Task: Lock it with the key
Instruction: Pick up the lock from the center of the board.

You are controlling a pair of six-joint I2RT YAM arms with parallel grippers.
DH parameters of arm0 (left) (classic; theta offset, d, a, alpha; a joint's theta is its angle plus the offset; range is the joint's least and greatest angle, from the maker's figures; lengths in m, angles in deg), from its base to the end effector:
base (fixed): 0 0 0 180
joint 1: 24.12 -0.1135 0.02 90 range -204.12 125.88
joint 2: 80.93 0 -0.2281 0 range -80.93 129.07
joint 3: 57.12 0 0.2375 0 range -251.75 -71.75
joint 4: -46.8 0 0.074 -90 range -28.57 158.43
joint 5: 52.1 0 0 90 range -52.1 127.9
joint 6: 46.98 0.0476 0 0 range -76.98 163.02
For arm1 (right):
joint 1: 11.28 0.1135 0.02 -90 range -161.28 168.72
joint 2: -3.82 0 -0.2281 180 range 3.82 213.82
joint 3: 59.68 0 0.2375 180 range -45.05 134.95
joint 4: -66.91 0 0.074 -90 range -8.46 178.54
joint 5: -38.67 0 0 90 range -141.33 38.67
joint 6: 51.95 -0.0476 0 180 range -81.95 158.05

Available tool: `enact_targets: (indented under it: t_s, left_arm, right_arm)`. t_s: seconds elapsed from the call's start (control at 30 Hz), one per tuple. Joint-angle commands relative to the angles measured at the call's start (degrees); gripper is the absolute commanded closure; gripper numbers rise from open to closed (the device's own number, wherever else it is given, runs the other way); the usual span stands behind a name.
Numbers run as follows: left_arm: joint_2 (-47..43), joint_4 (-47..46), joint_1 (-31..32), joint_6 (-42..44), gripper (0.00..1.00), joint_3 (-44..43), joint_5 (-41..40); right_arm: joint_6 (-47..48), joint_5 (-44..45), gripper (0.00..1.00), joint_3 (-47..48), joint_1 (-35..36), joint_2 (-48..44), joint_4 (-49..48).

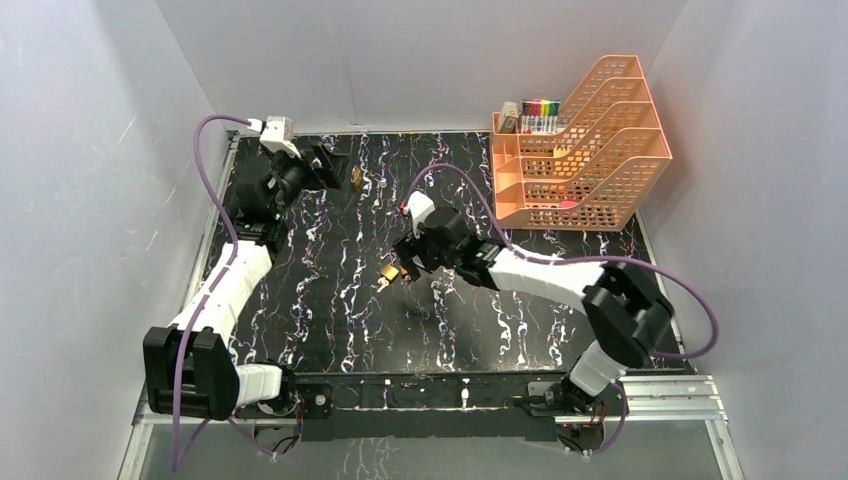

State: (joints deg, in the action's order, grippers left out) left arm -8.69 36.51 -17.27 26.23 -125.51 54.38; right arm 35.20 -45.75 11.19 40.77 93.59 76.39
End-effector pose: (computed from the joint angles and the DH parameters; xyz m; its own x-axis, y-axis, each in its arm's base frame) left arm 0.3025 -0.0499 0.3282 -0.0073 -0.2781 -0.9605 0.4096 0.8754 -0.2566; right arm 0.2192 0.2736 0.2070 -0.3284 -0.3406 -0.8810 -0.7168 0.6973 -0.0024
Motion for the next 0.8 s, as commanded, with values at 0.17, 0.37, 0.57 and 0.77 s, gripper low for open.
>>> enact_targets:
  t_s: [0.17,0.37,0.57,0.77]
  left_arm:
    - [1.65,8.57,-0.28,7.8,0.02,-2.11,33.33]
    - [-0.83,13.52,-0.25,11.46,0.02,-3.53,49.37]
    - [-1.13,9.41,-0.26,7.63,0.02,-2.28,46.23]
    - [0.36,8.14,-0.26,5.82,0.02,-3.26,39.25]
  right_arm:
    - [-26.65,19.28,0.22,9.75,4.23,9.46,12.67]
    - [-31.88,22.3,0.29,15.27,5.45,13.7,20.58]
    - [-31.67,21.24,0.33,17.06,5.9,16.77,18.4]
    - [-31.6,20.43,0.36,20.54,6.25,19.98,20.86]
